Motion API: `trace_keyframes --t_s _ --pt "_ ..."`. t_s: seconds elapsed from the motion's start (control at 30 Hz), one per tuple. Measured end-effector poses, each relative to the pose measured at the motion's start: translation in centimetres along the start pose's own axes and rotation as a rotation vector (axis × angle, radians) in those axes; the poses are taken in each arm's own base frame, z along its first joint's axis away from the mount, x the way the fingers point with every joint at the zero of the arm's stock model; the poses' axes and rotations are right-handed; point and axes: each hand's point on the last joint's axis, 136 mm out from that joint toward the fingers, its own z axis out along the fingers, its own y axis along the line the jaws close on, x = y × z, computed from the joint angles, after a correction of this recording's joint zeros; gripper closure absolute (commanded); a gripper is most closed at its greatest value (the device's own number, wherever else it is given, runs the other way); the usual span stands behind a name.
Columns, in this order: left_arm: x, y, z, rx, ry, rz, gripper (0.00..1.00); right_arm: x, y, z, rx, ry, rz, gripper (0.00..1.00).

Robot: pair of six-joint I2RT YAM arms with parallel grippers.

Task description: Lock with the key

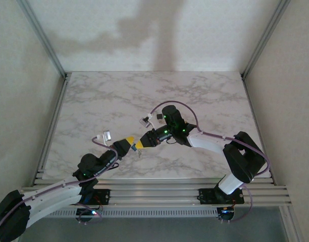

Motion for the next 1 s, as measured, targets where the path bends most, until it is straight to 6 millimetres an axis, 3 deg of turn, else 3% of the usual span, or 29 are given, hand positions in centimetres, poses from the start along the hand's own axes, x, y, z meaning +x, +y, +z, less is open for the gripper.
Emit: trace_keyframes --t_s 0.2,0.53,0.63,0.77,1.0 --pt "-0.2 0.3 0.0 -0.018 -0.022 -0.038 1.00 -0.1 -0.3 0.0 0.020 -0.001 -0.008 0.99" --pt "-0.5 1.8 -0.1 -0.089 -0.062 -0.130 1.00 -0.7 -1.4 -0.1 0.087 -0.039 -0.007 0.83" --pt "0.0 2.3 -0.2 -0.111 -0.044 -0.156 1.00 -1.8 -2.2 -0.5 0.140 -0.090 -0.023 0.78" --pt "0.6 3.7 -0.4 -0.170 -0.021 -0.191 1.00 -4.0 -2.6 -1.8 0.194 -0.166 -0.063 0.73" --pt "0.4 7.0 -0.9 -0.296 -0.046 -0.259 1.00 -4.9 -2.3 -2.9 0.230 -0.216 -0.095 0.57"
